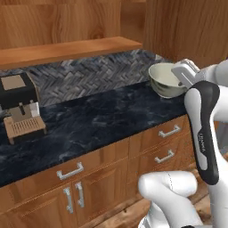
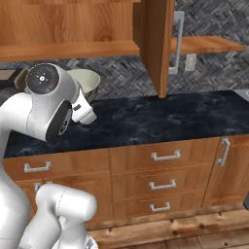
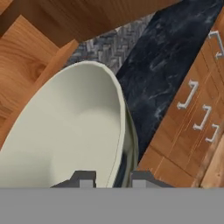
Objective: Take the smaller bowl and place it next to the appetizer plate on the dining counter , and place the larger bowl next to the plate with cooked food.
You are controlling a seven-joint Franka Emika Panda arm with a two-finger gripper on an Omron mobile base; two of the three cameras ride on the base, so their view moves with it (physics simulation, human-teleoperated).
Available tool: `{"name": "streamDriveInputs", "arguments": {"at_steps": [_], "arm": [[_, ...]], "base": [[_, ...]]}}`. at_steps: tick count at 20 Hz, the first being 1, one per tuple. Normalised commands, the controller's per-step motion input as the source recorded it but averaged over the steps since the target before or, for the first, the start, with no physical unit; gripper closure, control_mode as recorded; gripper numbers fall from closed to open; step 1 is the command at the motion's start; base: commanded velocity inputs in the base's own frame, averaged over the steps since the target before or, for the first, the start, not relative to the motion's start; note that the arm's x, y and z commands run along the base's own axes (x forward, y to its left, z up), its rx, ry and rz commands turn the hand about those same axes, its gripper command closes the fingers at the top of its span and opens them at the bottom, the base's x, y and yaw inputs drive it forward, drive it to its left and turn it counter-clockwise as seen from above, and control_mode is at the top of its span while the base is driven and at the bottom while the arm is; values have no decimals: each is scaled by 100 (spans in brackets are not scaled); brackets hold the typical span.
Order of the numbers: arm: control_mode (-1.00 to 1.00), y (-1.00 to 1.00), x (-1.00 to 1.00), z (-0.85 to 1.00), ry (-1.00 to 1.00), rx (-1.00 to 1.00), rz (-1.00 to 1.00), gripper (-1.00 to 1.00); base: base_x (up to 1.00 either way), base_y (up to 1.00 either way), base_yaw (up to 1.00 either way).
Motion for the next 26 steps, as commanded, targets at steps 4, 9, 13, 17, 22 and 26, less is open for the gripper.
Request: {"name": "streamDriveInputs", "arguments": {"at_steps": [4,9,13,17,22,26], "arm": [[100,0,0,0,0,0,0,100],[100,0,0,0,0,0,0,100],[100,0,0,0,0,0,0,100],[100,0,0,0,0,0,0,100],[100,0,0,0,0,0,0,100],[100,0,0,0,0,0,0,100]], "base": [[-99,34,2],[-99,58,8],[-100,35,9],[-100,6,8],[-100,0,6],[-100,0,5]]}}
